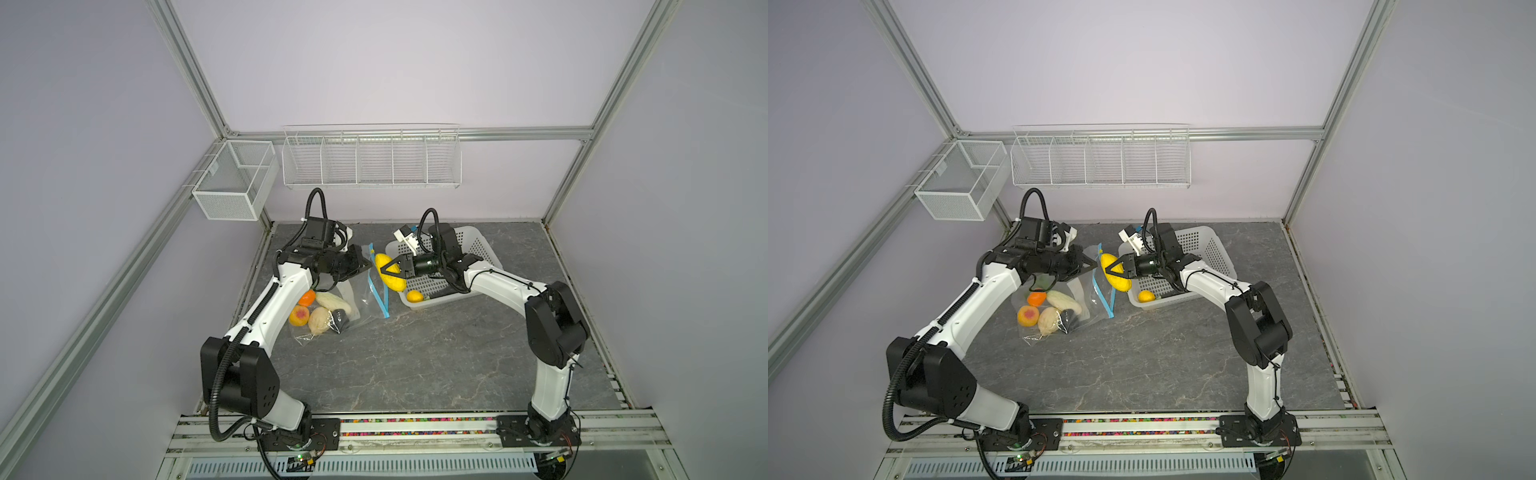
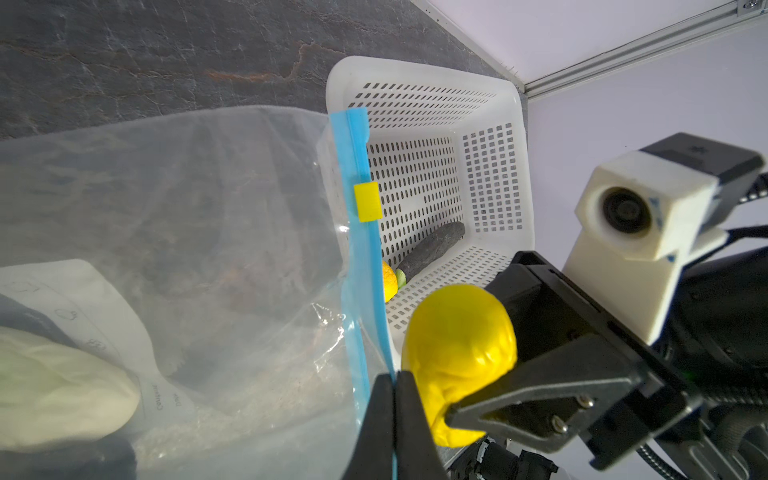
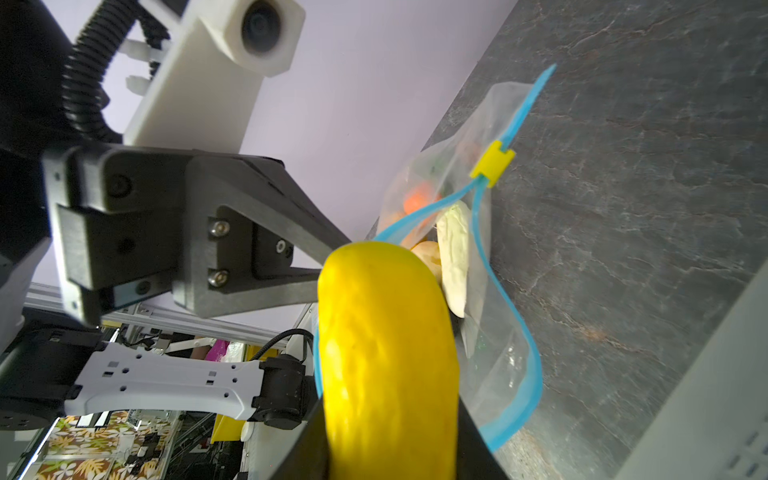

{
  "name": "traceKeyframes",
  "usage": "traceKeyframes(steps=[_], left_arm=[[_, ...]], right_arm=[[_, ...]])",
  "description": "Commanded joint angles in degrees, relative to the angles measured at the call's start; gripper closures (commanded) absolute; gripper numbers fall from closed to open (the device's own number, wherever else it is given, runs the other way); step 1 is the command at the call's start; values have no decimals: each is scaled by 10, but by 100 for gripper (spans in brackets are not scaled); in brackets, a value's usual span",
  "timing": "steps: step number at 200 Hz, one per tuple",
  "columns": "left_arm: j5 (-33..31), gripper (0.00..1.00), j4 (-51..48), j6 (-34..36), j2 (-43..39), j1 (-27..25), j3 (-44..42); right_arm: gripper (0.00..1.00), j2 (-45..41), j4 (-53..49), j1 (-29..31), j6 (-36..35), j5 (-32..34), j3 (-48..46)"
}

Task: Place the food in the zip-top bag and seal the zipper
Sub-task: 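Carry the yellow corn into the bag mouth with the right gripper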

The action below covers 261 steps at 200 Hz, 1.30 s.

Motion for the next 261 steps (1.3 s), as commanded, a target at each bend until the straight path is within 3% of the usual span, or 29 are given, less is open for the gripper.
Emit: traceKeyframes(steps=[1,75,122,189,261], left_arm=[[1,100,10,-5,-19,-2,8],[1,100,10,-11,-33,-5,12],[-3,100,7,-8,-33,-4,11],[6,100,25,-29,-47,-10,3],[5,100,26,-32,-54,-15,-7]], right_arm=[[75,20,-2,16,6,-26,31],[76,57,-12,21,12,-29,52],[76,36,1,9,21,-33,21],[76,10,-119,18,-42,-1,44],[76,46,-152,34,-31,12,100]])
